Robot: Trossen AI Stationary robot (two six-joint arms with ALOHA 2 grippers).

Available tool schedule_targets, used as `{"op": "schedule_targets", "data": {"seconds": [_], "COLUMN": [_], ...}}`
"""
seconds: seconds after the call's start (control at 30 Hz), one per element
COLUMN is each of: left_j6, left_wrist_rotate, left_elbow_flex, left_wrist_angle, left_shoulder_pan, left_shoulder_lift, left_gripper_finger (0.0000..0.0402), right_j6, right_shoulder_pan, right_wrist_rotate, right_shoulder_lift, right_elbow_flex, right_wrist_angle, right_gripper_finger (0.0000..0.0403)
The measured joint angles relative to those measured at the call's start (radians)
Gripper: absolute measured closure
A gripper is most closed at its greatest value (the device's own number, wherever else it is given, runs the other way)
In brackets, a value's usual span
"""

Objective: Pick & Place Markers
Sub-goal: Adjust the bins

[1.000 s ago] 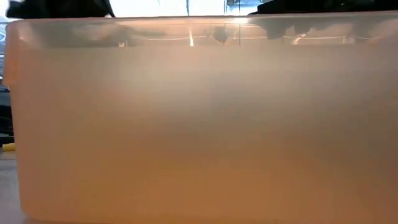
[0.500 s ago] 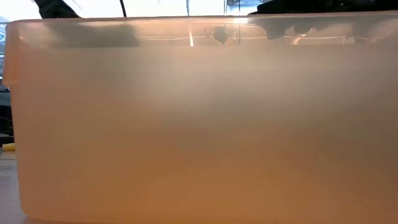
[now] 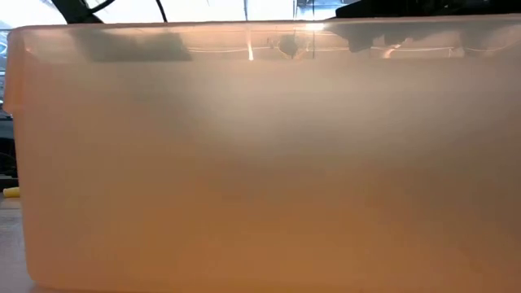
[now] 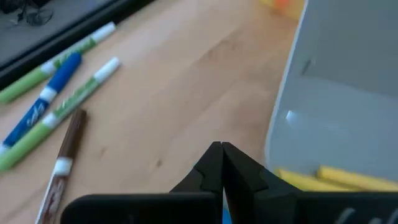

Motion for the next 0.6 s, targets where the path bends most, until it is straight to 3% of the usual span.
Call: {"op": "schedule_targets", "data": {"seconds": [0.2, 0.33, 0.5, 0.6], "left_j6": [0.066, 0.080, -0.011, -0.081], "left_wrist_rotate": [0.051, 0.050, 0.102, 0.023], "left_elbow_flex": [0.000, 0.001, 0.001, 0.001], "left_wrist_angle": [0.090, 0.065, -0.026, -0.103], "left_shoulder_pan": [0.056, 0.080, 0.043, -0.014], "left_shoulder_lift": [0.006, 0.002, -0.013, -0.013], "left_gripper_finger": [0.0384, 0.0384, 0.0397, 0.0398], "right_j6": [0.000, 0.003, 0.002, 0.001], "right_shoulder_pan": [-0.001, 0.000, 0.000, 0.000], "right_wrist_rotate": [-0.001, -0.001, -0.001, -0.001], "right_shoulder_lift": [0.000, 0.000, 0.000, 0.000], "right_elbow_flex": [0.000, 0.000, 0.000, 0.000], "right_wrist_angle": [-0.003, -0.005, -0.011, -0.026], "right_gripper_finger": [0.0261, 0.0261, 0.0261, 0.0261]}}
